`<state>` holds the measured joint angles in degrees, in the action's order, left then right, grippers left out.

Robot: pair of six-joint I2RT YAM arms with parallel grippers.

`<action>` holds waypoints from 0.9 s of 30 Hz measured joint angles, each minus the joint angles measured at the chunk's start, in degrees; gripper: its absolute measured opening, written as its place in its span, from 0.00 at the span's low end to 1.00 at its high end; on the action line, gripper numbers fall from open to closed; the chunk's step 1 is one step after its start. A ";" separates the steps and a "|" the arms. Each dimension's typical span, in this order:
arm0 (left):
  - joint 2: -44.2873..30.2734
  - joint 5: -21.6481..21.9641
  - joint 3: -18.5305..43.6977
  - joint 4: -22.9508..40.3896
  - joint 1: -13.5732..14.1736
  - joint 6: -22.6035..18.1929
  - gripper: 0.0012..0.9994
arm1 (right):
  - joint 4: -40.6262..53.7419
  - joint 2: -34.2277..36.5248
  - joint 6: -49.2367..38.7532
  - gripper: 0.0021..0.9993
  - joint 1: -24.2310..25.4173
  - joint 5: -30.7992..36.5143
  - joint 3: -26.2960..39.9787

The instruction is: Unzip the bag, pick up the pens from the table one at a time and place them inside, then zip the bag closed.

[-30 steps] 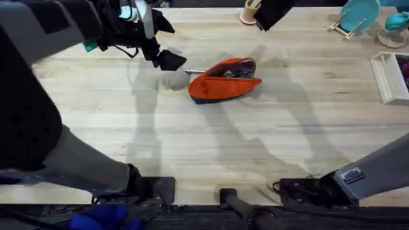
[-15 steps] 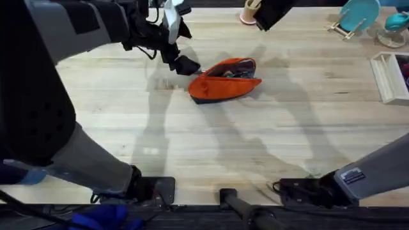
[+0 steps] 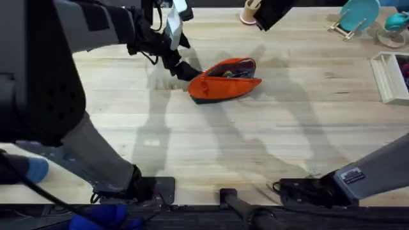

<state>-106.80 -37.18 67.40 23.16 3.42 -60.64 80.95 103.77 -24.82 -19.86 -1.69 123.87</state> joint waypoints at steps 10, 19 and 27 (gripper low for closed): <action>-0.51 2.33 0.00 1.14 0.09 0.17 0.99 | -0.02 0.00 -0.01 1.00 0.00 0.00 0.00; -3.19 2.48 0.04 2.56 0.28 0.44 0.99 | -0.02 0.00 0.00 1.00 0.00 0.00 0.00; -3.28 2.47 0.26 3.01 0.20 0.66 0.99 | -0.02 0.01 -0.01 1.00 0.00 0.00 0.00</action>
<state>-110.08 -34.72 67.65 26.17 3.62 -59.99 80.93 103.78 -24.82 -19.86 -1.69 123.87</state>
